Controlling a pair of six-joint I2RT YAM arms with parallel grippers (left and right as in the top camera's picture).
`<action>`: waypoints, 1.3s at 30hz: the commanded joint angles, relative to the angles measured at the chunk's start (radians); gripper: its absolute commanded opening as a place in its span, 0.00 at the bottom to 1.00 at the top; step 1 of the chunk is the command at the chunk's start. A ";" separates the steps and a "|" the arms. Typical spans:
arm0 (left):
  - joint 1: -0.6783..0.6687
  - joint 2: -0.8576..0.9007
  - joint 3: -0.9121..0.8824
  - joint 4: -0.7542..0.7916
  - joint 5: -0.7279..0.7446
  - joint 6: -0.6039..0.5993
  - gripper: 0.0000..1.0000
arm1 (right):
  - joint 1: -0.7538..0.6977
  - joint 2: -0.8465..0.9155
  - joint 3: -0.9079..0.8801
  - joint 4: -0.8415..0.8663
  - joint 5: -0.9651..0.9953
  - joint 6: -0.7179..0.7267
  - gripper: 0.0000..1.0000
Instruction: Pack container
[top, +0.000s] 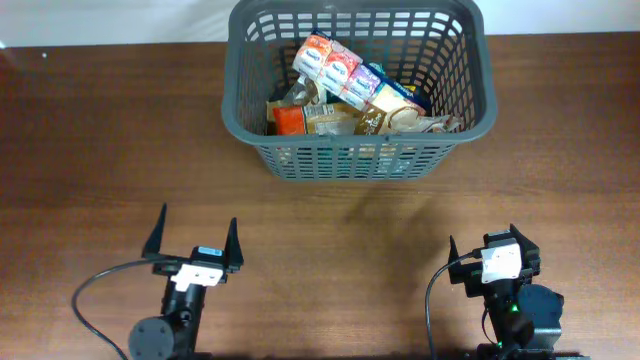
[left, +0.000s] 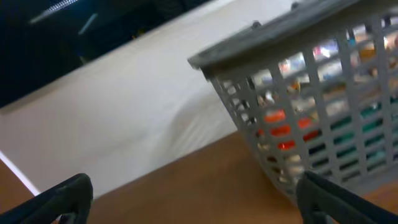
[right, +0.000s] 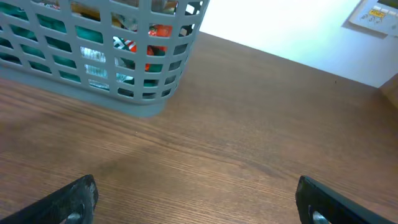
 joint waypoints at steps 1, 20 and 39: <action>-0.005 -0.014 -0.046 0.004 0.011 0.001 0.99 | -0.008 -0.009 -0.007 0.001 -0.005 0.008 0.99; -0.005 -0.013 -0.063 -0.137 0.007 0.001 0.99 | -0.008 -0.009 -0.007 0.001 -0.005 0.008 0.99; -0.005 -0.013 -0.063 -0.137 0.007 0.001 0.99 | -0.008 -0.009 -0.007 0.001 -0.005 0.008 0.99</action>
